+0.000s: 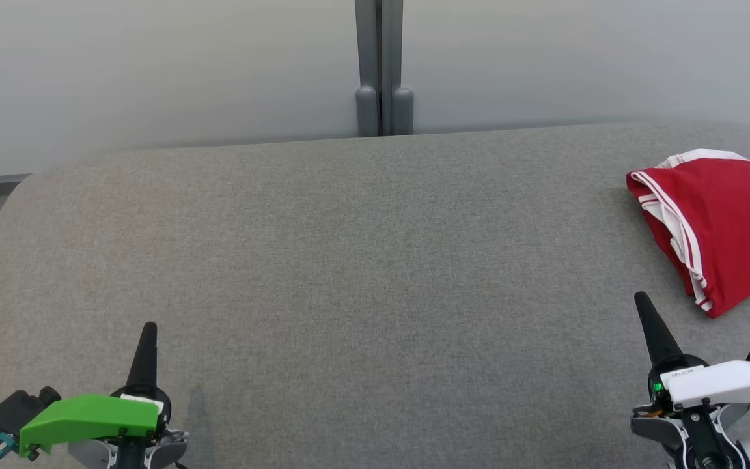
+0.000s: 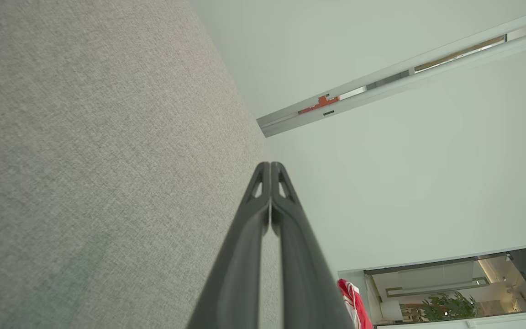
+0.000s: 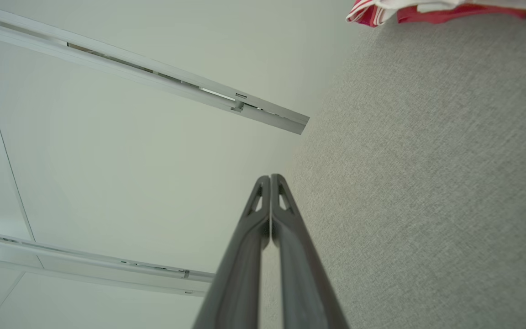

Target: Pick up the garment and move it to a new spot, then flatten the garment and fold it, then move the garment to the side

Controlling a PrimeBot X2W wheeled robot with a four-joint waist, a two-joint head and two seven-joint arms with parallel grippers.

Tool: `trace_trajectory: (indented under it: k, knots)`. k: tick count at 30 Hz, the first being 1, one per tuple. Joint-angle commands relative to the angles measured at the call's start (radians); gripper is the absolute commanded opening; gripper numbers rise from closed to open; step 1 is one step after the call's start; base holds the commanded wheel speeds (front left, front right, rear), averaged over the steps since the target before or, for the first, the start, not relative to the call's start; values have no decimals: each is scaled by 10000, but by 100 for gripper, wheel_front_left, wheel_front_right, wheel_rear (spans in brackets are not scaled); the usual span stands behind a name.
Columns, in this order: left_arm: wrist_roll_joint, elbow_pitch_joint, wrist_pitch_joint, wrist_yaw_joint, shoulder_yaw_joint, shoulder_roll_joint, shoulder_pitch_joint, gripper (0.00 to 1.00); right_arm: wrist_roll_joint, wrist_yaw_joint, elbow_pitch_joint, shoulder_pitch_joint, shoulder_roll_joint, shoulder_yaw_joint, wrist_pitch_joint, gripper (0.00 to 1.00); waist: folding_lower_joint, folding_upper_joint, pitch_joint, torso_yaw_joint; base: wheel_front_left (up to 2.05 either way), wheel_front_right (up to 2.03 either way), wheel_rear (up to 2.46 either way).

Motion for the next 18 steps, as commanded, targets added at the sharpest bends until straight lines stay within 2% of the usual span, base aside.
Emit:
trace_trajectory:
  k: [1, 18]
  knots:
    - [-207, -53, 42, -111, 113, -12, -255, 0, 240, -3, 10, -228, -11, -46, 45, 0, -1, 0, 2, -2, 0, 0, 0]
    - [-1465, 60, 423, -397, 544, -196, -415, 0, 1616, -2, 433, -553, 71, -146, 279, 0, -1, 0, 32, -35, 0, 0, 0]
